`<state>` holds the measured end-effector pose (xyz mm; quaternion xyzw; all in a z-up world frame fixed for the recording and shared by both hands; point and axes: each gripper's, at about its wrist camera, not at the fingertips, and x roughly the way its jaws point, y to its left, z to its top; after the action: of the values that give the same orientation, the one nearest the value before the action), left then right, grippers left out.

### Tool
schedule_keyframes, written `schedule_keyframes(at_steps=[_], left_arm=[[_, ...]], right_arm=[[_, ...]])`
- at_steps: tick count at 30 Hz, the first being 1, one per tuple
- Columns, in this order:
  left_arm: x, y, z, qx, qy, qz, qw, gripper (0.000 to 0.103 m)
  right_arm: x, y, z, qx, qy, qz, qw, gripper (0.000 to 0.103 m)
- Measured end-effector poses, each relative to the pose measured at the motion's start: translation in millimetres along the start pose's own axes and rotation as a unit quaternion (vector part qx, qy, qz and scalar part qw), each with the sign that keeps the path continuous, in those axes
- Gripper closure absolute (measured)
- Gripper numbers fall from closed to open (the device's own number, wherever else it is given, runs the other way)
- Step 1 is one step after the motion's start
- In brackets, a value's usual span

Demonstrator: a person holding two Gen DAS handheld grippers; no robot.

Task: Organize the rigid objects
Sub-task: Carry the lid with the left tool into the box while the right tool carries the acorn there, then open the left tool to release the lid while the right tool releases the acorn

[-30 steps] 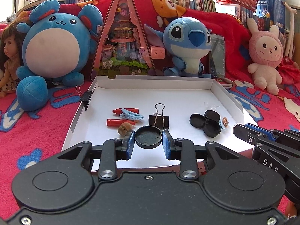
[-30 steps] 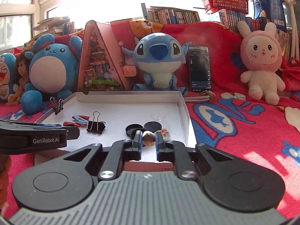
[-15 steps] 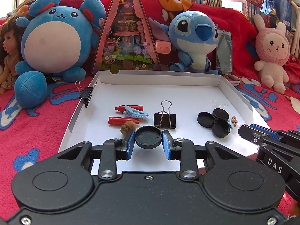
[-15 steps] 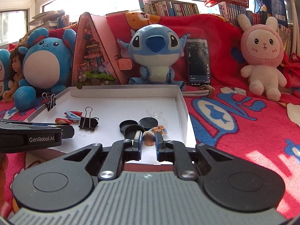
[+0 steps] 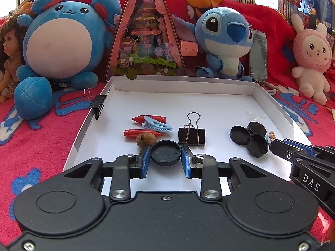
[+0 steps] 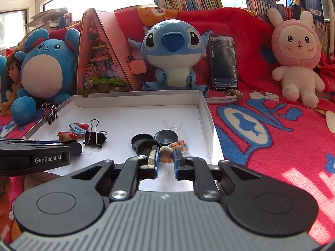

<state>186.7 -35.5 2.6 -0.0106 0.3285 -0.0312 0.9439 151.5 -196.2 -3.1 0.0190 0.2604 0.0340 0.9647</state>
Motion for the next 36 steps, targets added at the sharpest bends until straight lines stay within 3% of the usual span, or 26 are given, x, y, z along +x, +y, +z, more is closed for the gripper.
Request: schedule_keyframes(at_steps=[23, 27, 30, 33, 36], left_arm=[[4, -3, 3, 0.008, -0.001, 0.006, 0.9999, 0.072], [0, -2, 4, 0.004, -0.002, 0.003, 1.0000, 0.068], [-5, -2, 5, 0.006, -0.006, 0.003, 1.0000, 0.061], [-13, -3, 4, 0.011, -0.011, 0.001, 0.9999, 0.053], [-21, -3, 4, 0.014, -0.019, 0.000, 0.9997, 0.045]], right_arm=[[13, -2, 5, 0.013, 0.009, 0.005, 1.000, 0.083], [10, -2, 5, 0.013, 0.005, 0.005, 1.000, 0.078], [7, -1, 5, 0.010, 0.002, 0.005, 1.000, 0.060], [2, 1, 5, 0.005, -0.002, 0.006, 1.000, 0.058], [-4, 3, 6, 0.001, -0.008, 0.005, 1.000, 0.045]])
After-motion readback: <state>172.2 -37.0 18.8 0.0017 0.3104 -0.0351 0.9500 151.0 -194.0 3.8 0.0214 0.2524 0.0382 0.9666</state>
